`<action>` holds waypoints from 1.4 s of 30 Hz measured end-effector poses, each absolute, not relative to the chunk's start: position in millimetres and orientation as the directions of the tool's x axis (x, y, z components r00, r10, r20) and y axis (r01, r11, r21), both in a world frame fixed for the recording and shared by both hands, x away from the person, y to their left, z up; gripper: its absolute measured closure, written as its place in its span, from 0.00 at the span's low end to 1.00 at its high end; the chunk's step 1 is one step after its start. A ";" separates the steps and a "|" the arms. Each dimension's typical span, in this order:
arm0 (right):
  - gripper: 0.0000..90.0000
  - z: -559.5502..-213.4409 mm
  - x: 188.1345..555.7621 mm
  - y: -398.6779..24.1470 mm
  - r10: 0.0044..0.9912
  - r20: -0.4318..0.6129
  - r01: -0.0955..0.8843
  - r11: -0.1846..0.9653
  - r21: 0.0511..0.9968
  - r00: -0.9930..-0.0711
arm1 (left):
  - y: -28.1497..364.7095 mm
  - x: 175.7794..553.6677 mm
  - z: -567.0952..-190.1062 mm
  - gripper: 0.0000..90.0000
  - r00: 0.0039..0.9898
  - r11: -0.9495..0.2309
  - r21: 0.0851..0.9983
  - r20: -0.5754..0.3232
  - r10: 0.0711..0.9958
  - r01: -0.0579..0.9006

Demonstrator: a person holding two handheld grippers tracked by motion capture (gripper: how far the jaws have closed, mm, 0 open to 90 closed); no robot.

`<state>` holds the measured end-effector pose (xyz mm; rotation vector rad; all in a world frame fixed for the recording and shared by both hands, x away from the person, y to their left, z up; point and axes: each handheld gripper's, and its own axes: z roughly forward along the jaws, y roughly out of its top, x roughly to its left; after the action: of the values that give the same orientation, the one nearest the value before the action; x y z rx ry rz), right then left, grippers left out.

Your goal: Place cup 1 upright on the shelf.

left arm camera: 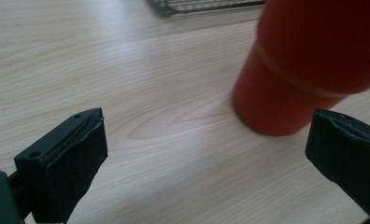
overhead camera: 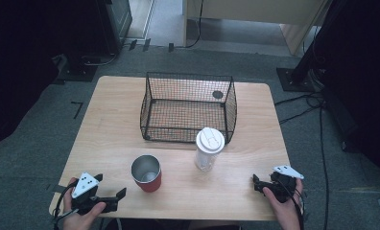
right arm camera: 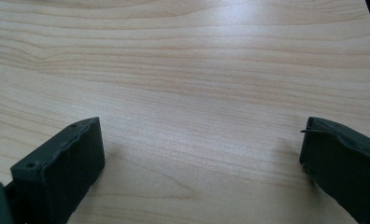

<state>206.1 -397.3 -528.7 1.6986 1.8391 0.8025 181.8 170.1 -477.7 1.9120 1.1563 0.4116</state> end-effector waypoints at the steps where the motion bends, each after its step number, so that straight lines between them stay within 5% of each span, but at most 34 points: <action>1: 0.00 -528.7 206.1 -397.4 0.996 0.026 0.696 0.045 0.717 -0.090 | 166.9 180.9 -477.2 0.00 0.528 -0.223 0.795 -0.139 0.838 0.564; 42: 0.00 -528.7 206.1 -397.4 0.996 0.026 0.696 0.044 0.717 -0.090 | 79.6 205.9 -450.2 0.00 0.638 -0.351 0.810 -0.037 0.769 0.470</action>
<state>206.1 -397.4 -528.7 1.6986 1.8391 0.8029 205.9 79.6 -450.2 2.0120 0.9688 0.4484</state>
